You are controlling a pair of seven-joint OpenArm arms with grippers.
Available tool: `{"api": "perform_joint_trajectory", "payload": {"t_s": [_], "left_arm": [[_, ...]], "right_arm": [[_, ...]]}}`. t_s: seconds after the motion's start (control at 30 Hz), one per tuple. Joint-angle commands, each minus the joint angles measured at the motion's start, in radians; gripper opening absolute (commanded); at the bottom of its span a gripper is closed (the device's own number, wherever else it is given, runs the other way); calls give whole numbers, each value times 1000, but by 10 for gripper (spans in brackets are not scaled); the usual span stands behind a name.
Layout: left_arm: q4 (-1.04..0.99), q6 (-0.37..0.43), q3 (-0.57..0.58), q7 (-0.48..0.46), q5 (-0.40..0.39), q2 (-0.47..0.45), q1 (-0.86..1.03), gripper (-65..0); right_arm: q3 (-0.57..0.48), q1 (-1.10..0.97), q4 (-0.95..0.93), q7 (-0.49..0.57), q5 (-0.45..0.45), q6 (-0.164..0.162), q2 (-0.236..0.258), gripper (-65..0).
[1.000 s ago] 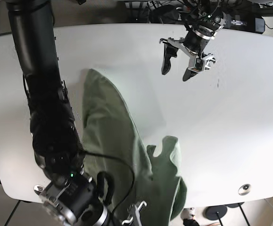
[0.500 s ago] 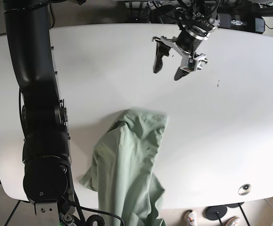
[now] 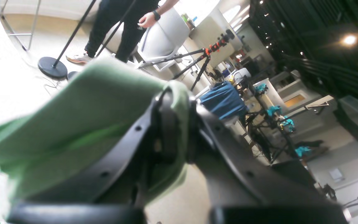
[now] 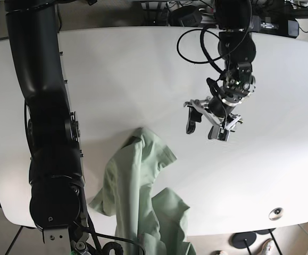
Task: Fold the T-shirt properly
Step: 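Lift the polo shirt high with the right gripper, then grasp the hanging polo shirt's hem with the left gripper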
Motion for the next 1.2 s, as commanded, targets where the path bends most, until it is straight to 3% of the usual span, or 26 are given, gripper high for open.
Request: {"api": "perform_joint_trajectory", "payload": {"t_s": [0.03,0.13,0.3,0.73,0.97,1.2], "left_arm": [[-50,-40,-1,-30,-13,-4,-82,-239],[-168,-109,-1,-30,-10,-5,-173,-239],[-375,-114,-1,-30,-12,-5,-303,-240],[-481,-169,16,-34,-13,4,-374,-240],[-756,-169,103,-159,-16,4,-489,-242],[-921,-171,109,-160,-125,2,-558,-242]], "right_arm": [[8,32,12,31,-2,-16,-1,-629],[8,27,12,31,-2,-16,-1,-629],[58,25,8,31,-2,-16,-1,-628],[68,30,7,31,-2,-16,-1,-628],[68,27,12,31,-2,-16,-1,-628],[68,27,12,31,-2,-16,-1,-628]]}}
